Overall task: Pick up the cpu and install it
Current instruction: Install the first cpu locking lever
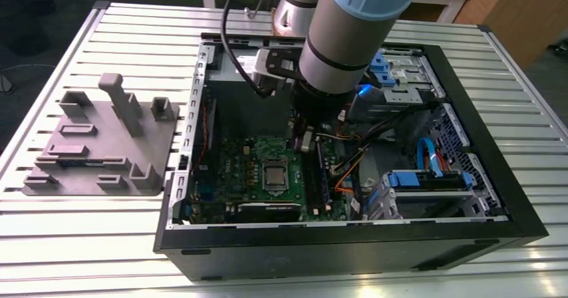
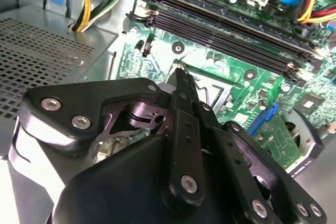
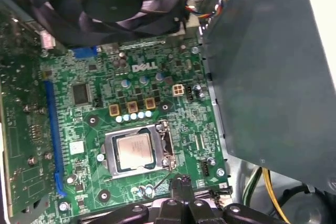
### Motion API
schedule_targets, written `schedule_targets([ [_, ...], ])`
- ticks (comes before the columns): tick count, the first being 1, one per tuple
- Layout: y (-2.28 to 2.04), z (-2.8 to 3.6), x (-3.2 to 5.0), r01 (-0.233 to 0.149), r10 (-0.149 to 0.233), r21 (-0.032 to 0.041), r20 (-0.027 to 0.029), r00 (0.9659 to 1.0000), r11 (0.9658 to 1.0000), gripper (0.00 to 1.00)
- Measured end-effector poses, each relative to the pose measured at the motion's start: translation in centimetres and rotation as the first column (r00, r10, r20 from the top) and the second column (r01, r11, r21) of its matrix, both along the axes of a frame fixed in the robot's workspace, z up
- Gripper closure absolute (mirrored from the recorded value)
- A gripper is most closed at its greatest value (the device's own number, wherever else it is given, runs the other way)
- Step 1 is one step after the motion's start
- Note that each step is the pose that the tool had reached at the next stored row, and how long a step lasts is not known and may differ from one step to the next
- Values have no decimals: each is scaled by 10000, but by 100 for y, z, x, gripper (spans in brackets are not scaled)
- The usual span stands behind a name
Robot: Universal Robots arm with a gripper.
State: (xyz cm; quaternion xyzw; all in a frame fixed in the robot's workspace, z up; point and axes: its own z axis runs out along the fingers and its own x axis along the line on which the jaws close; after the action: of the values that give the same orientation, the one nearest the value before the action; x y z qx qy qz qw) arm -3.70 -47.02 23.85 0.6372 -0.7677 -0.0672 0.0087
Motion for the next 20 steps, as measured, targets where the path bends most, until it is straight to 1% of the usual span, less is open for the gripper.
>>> schedule_targets([
  [2,-3,0,-1,-112,112,0,5,9999,9999,90],
  [13,-4,0,-2,-122,122,-1,5,9999,9999,90],
  [15,-14,-1,-3,-126,126,-1,5,9999,9999,90],
  [16,-15,-4,-10,-152,152,0,5,9999,9999,90],
  [20,-25,-13,-17,-504,504,-1,14,9987,9987,90],
])
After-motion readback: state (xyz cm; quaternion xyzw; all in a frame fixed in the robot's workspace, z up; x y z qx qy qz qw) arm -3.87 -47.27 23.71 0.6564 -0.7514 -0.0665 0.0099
